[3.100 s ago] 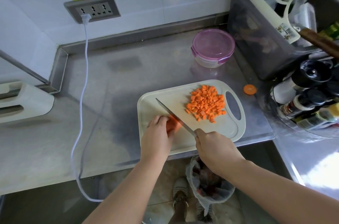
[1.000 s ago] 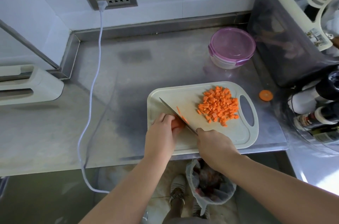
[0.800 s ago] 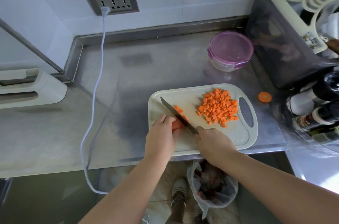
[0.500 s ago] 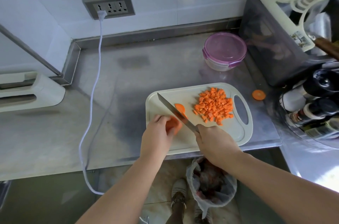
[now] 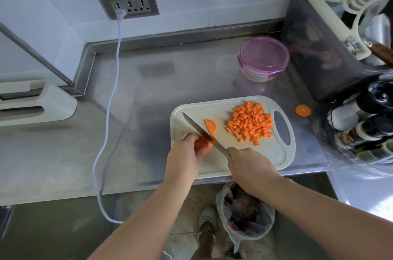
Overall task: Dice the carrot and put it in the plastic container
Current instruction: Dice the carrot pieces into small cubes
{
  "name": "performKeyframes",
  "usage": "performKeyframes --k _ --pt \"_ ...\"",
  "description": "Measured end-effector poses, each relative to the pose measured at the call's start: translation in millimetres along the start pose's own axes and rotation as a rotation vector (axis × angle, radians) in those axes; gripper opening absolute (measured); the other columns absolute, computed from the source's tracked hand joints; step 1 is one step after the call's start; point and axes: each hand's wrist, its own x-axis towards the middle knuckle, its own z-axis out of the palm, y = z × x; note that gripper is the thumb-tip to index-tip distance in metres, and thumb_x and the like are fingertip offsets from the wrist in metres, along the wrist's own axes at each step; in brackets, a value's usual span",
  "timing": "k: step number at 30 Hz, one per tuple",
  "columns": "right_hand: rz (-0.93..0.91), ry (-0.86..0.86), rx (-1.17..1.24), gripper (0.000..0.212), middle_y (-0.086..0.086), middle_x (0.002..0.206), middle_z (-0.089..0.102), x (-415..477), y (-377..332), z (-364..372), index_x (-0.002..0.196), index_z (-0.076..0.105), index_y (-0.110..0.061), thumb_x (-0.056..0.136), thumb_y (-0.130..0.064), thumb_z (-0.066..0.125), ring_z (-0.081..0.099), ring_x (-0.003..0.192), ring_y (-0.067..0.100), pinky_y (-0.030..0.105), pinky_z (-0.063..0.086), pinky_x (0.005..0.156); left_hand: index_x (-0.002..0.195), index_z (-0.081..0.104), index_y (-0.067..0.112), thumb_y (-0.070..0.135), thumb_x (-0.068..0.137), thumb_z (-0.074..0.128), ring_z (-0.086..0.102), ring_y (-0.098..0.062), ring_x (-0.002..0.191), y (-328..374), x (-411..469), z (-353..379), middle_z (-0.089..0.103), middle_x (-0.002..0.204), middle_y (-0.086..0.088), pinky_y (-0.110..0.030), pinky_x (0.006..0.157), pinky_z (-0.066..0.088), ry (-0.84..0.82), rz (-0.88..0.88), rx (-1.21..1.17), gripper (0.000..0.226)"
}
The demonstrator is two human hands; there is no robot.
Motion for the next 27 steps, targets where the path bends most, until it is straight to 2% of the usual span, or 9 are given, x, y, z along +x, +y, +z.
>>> performKeyframes --k 2,5,8,10,16,21,24,27 --pt "-0.004 -0.029 -0.042 0.028 0.004 0.095 0.052 2.0 -0.6 1.0 0.123 0.046 -0.011 0.096 -0.007 0.042 0.046 0.068 0.018 0.030 0.037 0.055 0.109 0.066 0.019 0.032 0.090 0.062 0.062 -0.013 0.095 1.1 0.2 0.6 0.059 0.113 0.011 -0.020 0.074 0.041 0.005 -0.011 -0.022 0.023" --pt "0.016 -0.045 -0.037 0.029 0.006 0.106 0.058 8.1 -4.6 2.2 0.124 0.045 -0.011 0.096 -0.006 0.041 0.055 0.082 0.024 0.032 0.039 0.062 0.108 0.066 0.019 0.031 0.090 0.062 0.062 -0.013 0.093 -0.5 0.8 2.7 0.059 0.112 0.011 -0.020 0.071 0.041 0.019 -0.025 -0.025 0.023" --pt "0.079 -0.052 0.029 0.028 0.008 0.104 0.059 11.3 -9.2 1.3 0.123 0.045 -0.012 0.097 -0.007 0.038 0.053 0.081 0.026 0.033 0.040 0.064 0.115 0.062 0.016 0.022 0.091 0.060 0.061 -0.016 0.097 -3.8 1.6 5.5 0.057 0.119 0.008 -0.027 0.074 0.045 -0.006 -0.032 0.000 0.025" --pt "0.092 -0.055 0.020 0.031 0.009 0.107 0.059 12.2 -9.8 2.6 0.127 0.043 -0.013 0.097 -0.007 0.039 0.058 0.087 0.028 0.033 0.040 0.064 0.115 0.062 0.016 0.021 0.091 0.060 0.061 -0.016 0.097 -5.3 2.1 6.7 0.057 0.119 0.007 -0.031 0.076 0.048 -0.007 -0.029 -0.004 0.026" --pt "0.103 -0.005 0.104 0.029 0.011 0.109 0.061 25.0 -13.9 -0.6 0.127 0.045 -0.014 0.100 -0.012 0.035 0.062 0.097 0.031 0.035 0.047 0.069 0.118 0.061 0.017 0.024 0.092 0.059 0.059 -0.017 0.097 -6.7 -0.5 5.2 0.054 0.120 0.008 -0.029 0.075 0.046 -0.016 -0.011 -0.002 0.028" --pt "0.084 0.092 0.206 0.026 0.008 0.092 0.059 11.2 -6.2 -2.4 0.120 0.049 -0.013 0.102 -0.021 0.032 0.062 0.087 0.031 0.039 0.051 0.071 0.122 0.061 0.018 0.039 0.090 0.060 0.060 -0.015 0.099 -8.2 -4.6 2.2 0.056 0.121 0.009 -0.024 0.080 0.045 -0.003 -0.013 -0.032 0.038" --pt "0.056 0.098 0.202 0.027 0.004 0.083 0.053 1.8 -5.2 -3.9 0.116 0.050 -0.013 0.104 -0.025 0.030 0.061 0.080 0.029 0.037 0.048 0.066 0.121 0.061 0.018 0.038 0.090 0.059 0.061 -0.015 0.096 -7.1 -5.6 0.4 0.057 0.120 0.008 -0.023 0.079 0.045 -0.007 -0.014 -0.032 0.037" --pt "0.047 0.088 0.197 0.028 0.004 0.084 0.055 -4.1 -6.7 -4.4 0.113 0.050 -0.014 0.104 -0.027 0.028 0.060 0.080 0.028 0.037 0.048 0.067 0.118 0.062 0.017 0.033 0.090 0.061 0.061 -0.014 0.094 -6.0 -5.3 -1.0 0.057 0.118 0.009 -0.020 0.075 0.043 0.003 -0.013 -0.030 0.032"
